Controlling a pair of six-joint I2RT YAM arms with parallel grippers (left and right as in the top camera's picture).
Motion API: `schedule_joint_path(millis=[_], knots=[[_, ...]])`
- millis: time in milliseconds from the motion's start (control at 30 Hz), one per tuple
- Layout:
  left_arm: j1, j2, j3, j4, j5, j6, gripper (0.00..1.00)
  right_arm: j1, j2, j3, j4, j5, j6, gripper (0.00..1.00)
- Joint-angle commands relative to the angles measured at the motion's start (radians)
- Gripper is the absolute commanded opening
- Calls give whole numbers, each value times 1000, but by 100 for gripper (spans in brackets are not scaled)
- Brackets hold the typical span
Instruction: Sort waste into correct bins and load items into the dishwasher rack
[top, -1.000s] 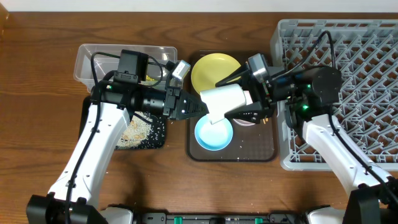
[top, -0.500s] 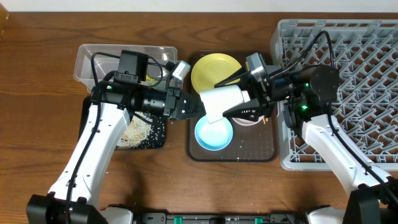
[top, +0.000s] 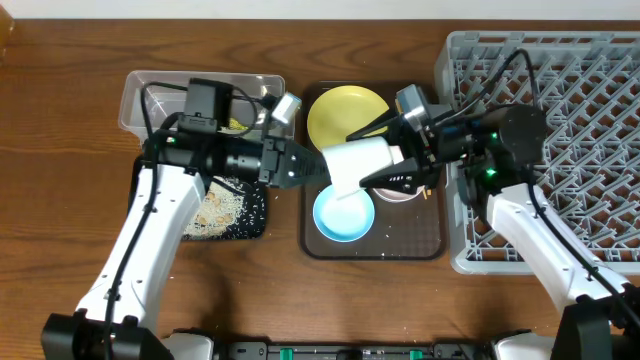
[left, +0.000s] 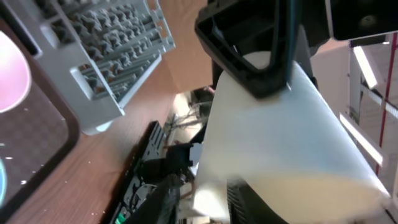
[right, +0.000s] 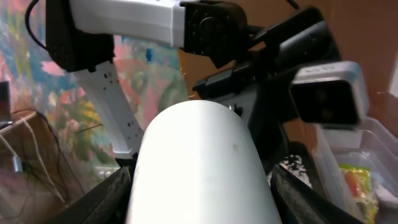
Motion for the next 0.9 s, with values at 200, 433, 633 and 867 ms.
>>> schedule_joint_path(millis=[200,433,633,867], knots=[[106,4,1,20,-103,6,30,-212,5,9,-87,-11,11,43],[120,4,1,32,-495,6,30,-347,5,9,-225,32,10,42],[120,4,1,53,-743,6,31,-388,5,9,-398,192,-36,44],[120,4,1,53,-899,6,31,-380,5,9,-747,476,-148,45]])
